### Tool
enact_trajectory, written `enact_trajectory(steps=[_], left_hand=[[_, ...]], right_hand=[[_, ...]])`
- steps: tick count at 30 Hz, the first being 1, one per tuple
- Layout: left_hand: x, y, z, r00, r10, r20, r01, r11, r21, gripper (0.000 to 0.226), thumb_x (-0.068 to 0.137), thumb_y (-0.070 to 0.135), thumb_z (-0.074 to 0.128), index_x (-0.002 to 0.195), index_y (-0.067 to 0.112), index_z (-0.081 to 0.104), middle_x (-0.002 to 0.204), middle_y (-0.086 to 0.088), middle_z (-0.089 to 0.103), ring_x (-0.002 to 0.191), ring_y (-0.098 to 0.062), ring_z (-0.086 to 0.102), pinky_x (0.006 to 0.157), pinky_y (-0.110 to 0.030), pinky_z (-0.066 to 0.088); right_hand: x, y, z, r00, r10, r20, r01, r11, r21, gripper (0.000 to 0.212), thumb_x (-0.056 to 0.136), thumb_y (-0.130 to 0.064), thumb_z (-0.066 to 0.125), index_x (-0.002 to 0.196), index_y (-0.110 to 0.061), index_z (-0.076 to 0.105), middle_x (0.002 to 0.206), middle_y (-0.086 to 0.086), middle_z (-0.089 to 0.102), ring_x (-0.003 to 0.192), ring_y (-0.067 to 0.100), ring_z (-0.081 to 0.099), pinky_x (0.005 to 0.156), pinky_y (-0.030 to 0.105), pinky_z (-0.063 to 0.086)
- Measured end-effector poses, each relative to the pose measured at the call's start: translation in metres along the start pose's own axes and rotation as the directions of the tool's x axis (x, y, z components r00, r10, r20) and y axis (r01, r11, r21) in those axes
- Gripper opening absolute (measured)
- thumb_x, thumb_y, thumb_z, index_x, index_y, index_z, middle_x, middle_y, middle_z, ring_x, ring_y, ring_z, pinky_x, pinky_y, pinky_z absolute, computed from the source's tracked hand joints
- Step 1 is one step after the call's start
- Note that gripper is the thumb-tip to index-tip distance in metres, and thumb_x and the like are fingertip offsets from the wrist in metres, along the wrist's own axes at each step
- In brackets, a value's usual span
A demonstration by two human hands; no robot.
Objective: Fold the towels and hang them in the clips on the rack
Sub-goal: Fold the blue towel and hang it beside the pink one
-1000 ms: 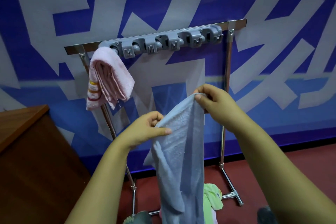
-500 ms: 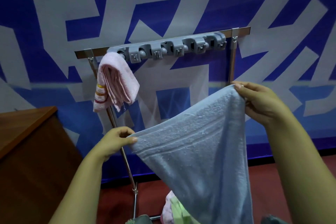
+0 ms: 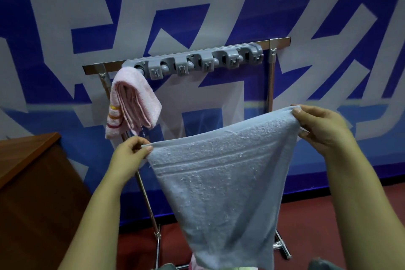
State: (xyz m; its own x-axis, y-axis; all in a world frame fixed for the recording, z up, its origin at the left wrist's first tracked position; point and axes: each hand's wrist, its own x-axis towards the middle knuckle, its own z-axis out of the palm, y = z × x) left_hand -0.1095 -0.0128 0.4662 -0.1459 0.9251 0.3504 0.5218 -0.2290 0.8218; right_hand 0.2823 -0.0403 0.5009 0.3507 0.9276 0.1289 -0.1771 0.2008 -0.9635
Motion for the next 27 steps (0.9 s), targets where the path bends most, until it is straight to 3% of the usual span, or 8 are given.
enact_trajectory(steps=[3,6,10,14,19,23,27], left_hand=[[0.003,0.002,-0.007,0.999,0.041,-0.025,-0.038,0.996,0.082,0.009,0.088,0.012,0.061,0.080,0.014,0.059,0.074,-0.003,0.059,0.065,-0.015,0.051,0.061,-0.029,0.043],[0.003,0.001,-0.009,0.997,-0.074,-0.020,0.068,0.972,-0.224,0.012,0.090,0.009,0.058,0.079,0.013,0.059,0.069,0.003,0.063,0.066,-0.010,0.056,0.064,-0.023,0.048],[-0.006,-0.001,-0.001,0.952,-0.293,0.085,0.277,0.713,-0.644,0.016,0.091,0.004,0.052,0.079,0.011,0.059,0.062,0.001,0.066,0.055,-0.008,0.063,0.053,-0.019,0.054],[-0.024,0.013,0.021,0.915,-0.370,0.163,0.358,0.552,-0.753,0.016,0.090,0.001,0.052,0.079,0.010,0.060,0.064,-0.004,0.066,0.058,-0.011,0.063,0.055,-0.021,0.055],[-0.050,0.058,0.060,0.935,-0.281,0.217,0.346,0.586,-0.733,0.010,0.086,0.001,0.059,0.086,0.011,0.061,0.072,-0.002,0.060,0.059,-0.009,0.061,0.055,-0.021,0.054],[-0.066,0.091,0.080,0.951,-0.195,0.240,0.308,0.652,-0.693,0.009,0.084,0.002,0.063,0.088,0.010,0.062,0.071,-0.003,0.058,0.058,-0.011,0.060,0.063,-0.026,0.056],[-0.076,0.108,0.085,0.964,-0.153,0.217,0.261,0.697,-0.667,0.011,0.083,0.000,0.064,0.091,0.007,0.063,0.069,-0.001,0.067,0.069,-0.013,0.068,0.066,-0.026,0.058]], right_hand=[[0.002,0.000,-0.003,1.000,0.019,-0.020,-0.018,0.999,0.043,0.006,0.088,-0.016,0.062,0.090,-0.018,0.068,0.094,0.004,0.069,0.089,0.014,0.065,0.071,0.027,0.059],[0.003,0.003,-0.003,0.996,0.086,0.016,-0.087,0.981,0.173,0.007,0.088,-0.015,0.060,0.090,-0.013,0.067,0.077,0.000,0.073,0.075,0.010,0.068,0.060,0.021,0.057],[-0.003,0.012,0.010,0.987,0.136,0.082,-0.153,0.953,0.260,0.010,0.091,-0.009,0.055,0.088,-0.008,0.064,0.062,-0.002,0.072,0.059,0.006,0.068,0.056,0.018,0.056],[-0.016,0.024,0.030,0.988,0.128,0.084,-0.140,0.978,0.153,0.009,0.090,-0.008,0.057,0.089,-0.007,0.066,0.064,0.000,0.072,0.059,0.007,0.067,0.054,0.017,0.054],[-0.040,0.036,0.069,0.990,0.042,0.132,-0.030,0.995,-0.093,0.011,0.090,-0.013,0.060,0.085,-0.013,0.070,0.075,0.005,0.070,0.063,0.007,0.066,0.054,0.019,0.052],[-0.057,0.039,0.089,0.981,-0.048,0.186,0.082,0.980,-0.181,0.013,0.087,-0.018,0.064,0.077,-0.023,0.071,0.072,-0.002,0.073,0.073,0.011,0.069,0.067,0.029,0.054],[-0.075,0.034,0.096,0.956,-0.107,0.274,0.170,0.961,-0.217,0.015,0.086,-0.017,0.065,0.076,-0.026,0.070,0.077,-0.001,0.075,0.080,0.014,0.071,0.080,0.041,0.057]])
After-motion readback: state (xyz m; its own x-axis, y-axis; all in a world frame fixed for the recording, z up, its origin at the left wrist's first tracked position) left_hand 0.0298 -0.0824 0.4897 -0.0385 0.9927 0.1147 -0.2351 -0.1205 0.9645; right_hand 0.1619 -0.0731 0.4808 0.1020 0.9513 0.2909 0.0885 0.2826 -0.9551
